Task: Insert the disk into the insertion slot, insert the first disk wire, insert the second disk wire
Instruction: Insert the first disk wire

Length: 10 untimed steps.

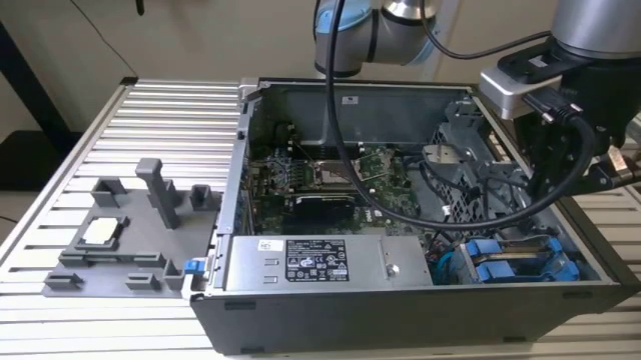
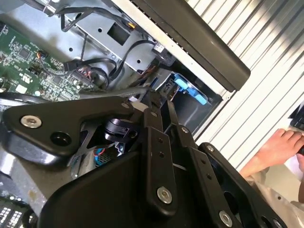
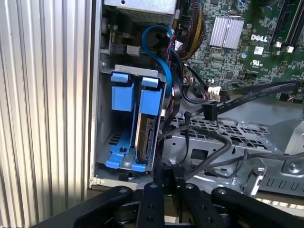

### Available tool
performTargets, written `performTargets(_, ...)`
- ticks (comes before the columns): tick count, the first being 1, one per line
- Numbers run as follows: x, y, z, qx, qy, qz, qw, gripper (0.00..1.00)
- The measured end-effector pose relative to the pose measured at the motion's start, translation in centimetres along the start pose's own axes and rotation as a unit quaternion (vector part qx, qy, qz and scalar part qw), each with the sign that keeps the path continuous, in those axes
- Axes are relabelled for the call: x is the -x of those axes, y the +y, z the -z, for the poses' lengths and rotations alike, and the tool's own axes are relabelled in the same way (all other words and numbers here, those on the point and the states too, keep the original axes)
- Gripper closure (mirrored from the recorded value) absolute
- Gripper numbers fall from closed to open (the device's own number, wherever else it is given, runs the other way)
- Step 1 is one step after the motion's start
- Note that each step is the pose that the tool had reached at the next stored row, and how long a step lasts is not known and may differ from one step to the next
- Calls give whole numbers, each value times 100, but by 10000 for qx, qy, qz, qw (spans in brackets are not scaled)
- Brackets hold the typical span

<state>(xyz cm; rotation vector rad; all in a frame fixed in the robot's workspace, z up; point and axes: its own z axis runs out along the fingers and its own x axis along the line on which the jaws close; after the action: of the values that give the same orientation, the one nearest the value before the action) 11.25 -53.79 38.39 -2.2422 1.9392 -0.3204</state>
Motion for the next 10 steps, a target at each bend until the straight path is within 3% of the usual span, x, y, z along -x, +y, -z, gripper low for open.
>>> performTargets(3,-2,-11,-8,105,30,14,9999,81)
performTargets(7,-10,-45,-26,258,37,26,9997,81)
performTargets(10,-15,-84,-61,310,32,26,9995,81)
